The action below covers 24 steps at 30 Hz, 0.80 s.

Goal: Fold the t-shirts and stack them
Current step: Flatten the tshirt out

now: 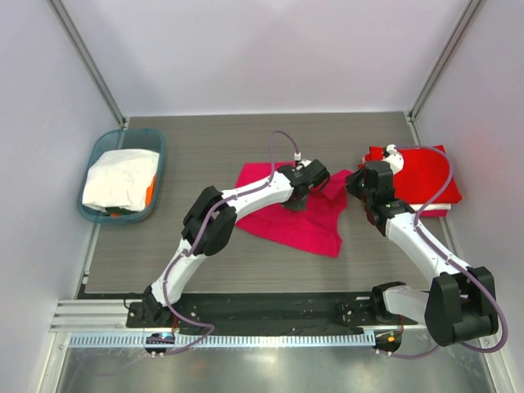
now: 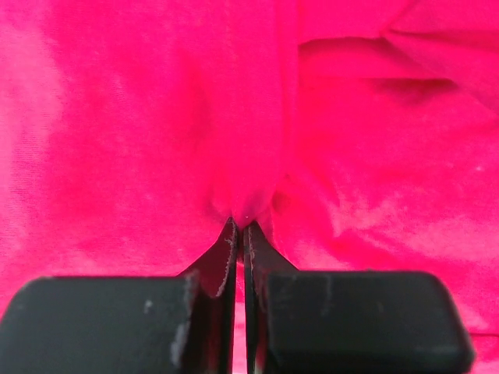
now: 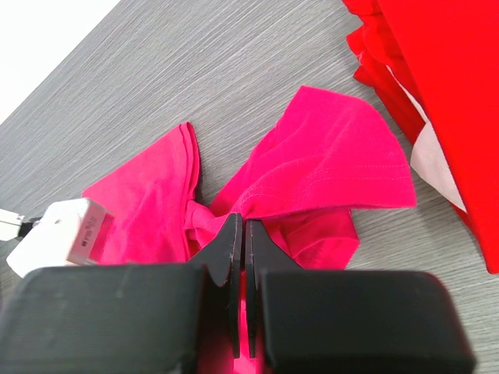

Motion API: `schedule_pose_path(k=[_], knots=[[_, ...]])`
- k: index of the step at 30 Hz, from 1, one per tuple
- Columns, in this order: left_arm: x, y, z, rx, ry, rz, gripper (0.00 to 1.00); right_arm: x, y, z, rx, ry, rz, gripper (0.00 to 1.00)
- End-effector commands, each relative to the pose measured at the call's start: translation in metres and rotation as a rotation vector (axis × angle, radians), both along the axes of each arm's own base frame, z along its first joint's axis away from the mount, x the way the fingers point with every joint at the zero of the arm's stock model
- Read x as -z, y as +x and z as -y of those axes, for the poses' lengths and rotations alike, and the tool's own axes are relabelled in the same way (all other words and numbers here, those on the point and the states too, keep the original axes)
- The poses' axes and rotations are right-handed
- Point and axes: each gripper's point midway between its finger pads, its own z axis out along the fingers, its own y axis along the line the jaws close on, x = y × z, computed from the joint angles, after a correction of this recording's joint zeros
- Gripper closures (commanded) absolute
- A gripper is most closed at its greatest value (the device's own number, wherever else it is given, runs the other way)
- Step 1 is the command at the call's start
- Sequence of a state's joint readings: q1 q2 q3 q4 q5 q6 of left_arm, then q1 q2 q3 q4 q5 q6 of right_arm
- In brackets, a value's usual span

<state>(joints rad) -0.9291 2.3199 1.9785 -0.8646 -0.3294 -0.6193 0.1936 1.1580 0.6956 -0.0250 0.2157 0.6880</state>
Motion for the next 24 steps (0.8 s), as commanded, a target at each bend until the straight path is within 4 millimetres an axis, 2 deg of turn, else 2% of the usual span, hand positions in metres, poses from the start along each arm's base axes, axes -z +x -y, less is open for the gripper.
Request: schedule_pose_path(k=[1,3,6,7,8,10,11,12,13,14,15,16,17,18,19,20,21,23,24], knots=[[-0.038,0.014,-0.009,-0.043,-0.052,0.045,1.0,-0.028,0.008,0.007,0.03,0.001,0.084,0.99],[-0.048,0.017,-0.015,-0.059,-0.071,0.047,1.0,-0.025,0.008,0.007,0.028,-0.001,0.076,0.99],[-0.074,0.021,-0.028,-0.084,-0.141,0.056,1.0,-0.019,0.008,0.008,0.028,-0.006,0.062,0.99],[-0.09,0.016,-0.031,-0.075,-0.193,0.045,1.0,-0.016,0.008,0.008,0.028,-0.011,0.053,0.99],[-0.101,0.018,-0.033,-0.075,-0.238,0.05,1.0,-0.016,0.008,0.009,0.031,-0.013,0.055,0.99],[-0.114,0.026,-0.054,-0.102,-0.301,0.043,1.0,-0.013,0.008,0.011,0.034,-0.014,0.047,0.99],[-0.138,0.034,-0.073,-0.131,-0.362,0.058,1.0,-0.012,0.009,0.012,0.035,-0.014,0.044,0.99],[-0.151,0.037,-0.087,-0.152,-0.392,0.07,1.0,-0.012,0.009,0.012,0.034,-0.012,0.042,0.99],[-0.149,0.036,-0.107,-0.184,-0.388,0.056,1.0,-0.013,0.01,0.012,0.032,-0.008,0.043,0.99],[-0.173,0.034,-0.13,-0.225,-0.418,0.099,1.0,-0.008,0.007,0.014,0.034,-0.012,0.016,0.99],[-0.178,0.045,-0.169,-0.321,-0.415,0.114,1.0,-0.011,0.008,0.014,0.033,-0.01,0.018,0.99],[-0.167,0.039,-0.195,-0.377,-0.396,0.092,1.0,-0.01,0.007,0.017,0.039,-0.013,0.011,0.99],[-0.189,0.039,-0.234,-0.454,-0.447,0.148,1.0,-0.013,0.007,0.018,0.043,-0.011,0.015,0.99],[-0.169,0.029,-0.257,-0.511,-0.43,0.115,1.0,-0.017,0.007,0.019,0.043,-0.013,0.022,0.99],[-0.173,0.026,-0.274,-0.55,-0.457,0.147,1.0,-0.017,0.006,0.02,0.046,-0.014,0.021,0.99],[-0.17,0.026,-0.305,-0.635,-0.469,0.171,1.0,-0.018,0.005,0.021,0.049,-0.009,0.024,0.99],[-0.164,0.014,-0.313,-0.651,-0.507,0.18,1.0,-0.022,0.005,0.02,0.045,-0.006,0.033,0.99],[-0.153,0.006,-0.336,-0.718,-0.528,0.182,1.0,-0.024,0.005,0.018,0.034,0.007,0.036,0.99],[-0.141,-0.005,-0.335,-0.719,-0.553,0.148,1.0,-0.025,0.006,0.017,0.03,0.011,0.039,0.99]])
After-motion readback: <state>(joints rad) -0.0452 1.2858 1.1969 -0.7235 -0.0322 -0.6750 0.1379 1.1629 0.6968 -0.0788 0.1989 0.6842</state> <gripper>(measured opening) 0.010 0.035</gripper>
